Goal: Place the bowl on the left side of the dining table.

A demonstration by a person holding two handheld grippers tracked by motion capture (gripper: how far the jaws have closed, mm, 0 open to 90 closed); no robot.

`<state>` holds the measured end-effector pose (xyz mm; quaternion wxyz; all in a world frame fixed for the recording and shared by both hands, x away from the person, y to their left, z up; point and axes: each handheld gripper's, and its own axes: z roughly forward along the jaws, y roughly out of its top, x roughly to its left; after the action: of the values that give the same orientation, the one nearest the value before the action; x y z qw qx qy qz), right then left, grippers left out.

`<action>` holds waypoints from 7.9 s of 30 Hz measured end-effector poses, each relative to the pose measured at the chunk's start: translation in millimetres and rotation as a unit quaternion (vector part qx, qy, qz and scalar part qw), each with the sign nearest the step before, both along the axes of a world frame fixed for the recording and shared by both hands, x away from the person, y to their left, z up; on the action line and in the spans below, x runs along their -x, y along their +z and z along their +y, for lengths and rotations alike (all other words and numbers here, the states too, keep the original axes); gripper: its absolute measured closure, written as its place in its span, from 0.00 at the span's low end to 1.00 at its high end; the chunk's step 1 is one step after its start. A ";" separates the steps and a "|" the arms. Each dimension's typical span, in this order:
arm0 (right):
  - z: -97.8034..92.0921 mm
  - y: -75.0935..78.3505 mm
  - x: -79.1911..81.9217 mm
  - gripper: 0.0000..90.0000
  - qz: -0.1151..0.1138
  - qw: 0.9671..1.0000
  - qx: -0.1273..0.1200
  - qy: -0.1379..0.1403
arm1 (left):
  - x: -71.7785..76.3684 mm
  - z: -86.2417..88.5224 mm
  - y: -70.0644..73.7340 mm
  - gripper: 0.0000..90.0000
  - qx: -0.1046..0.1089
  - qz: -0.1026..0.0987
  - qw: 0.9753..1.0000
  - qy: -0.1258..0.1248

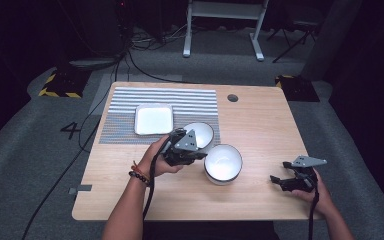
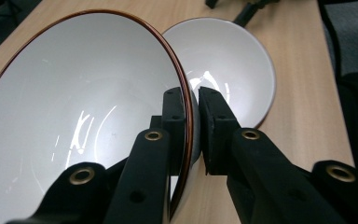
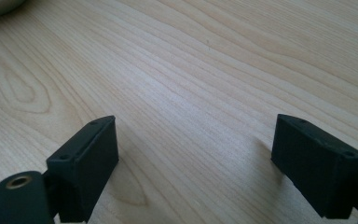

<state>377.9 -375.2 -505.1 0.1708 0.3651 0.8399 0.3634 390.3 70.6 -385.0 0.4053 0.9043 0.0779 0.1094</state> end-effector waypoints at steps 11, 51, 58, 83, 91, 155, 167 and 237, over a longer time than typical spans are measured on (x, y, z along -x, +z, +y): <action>-0.1 0.0 0.0 0.16 0.000 1.000 0.001 0.000 | -18.3 24.0 -10.6 0.90 -0.003 0.017 0.998 0.066; 0.1 0.0 0.0 0.16 0.001 1.000 -0.001 0.000 | -83.9 73.3 -21.5 0.91 -0.015 0.035 0.970 0.239; 0.0 0.0 -0.1 0.16 0.001 1.000 -0.001 0.000 | -95.0 79.1 -21.2 0.91 -0.014 0.037 0.967 0.252; 0.1 0.1 0.1 0.16 0.001 1.000 -0.001 -0.001 | -124.6 86.9 -38.0 0.90 -0.048 0.046 0.951 0.303; -0.1 -0.1 -0.2 0.16 0.000 1.000 0.000 0.000 | -136.5 81.3 -50.4 0.90 -0.064 0.045 0.945 0.318; 0.0 0.0 -0.1 0.16 0.001 1.000 0.000 0.000 | -141.9 76.6 -71.0 0.62 -0.056 0.066 0.932 0.352; 0.0 0.0 -0.1 0.16 0.001 1.000 -0.001 0.000 | -141.4 71.8 -70.2 0.29 -0.058 0.068 0.922 0.376; 0.0 0.0 -0.1 0.16 0.001 1.000 -0.001 0.000 | -79.7 43.7 -31.2 0.18 -0.088 0.010 0.955 0.284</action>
<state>378.0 -375.2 -505.1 0.1701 0.3658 0.8397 0.3636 470.0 114.3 -416.3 0.2758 0.8778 0.3257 0.2173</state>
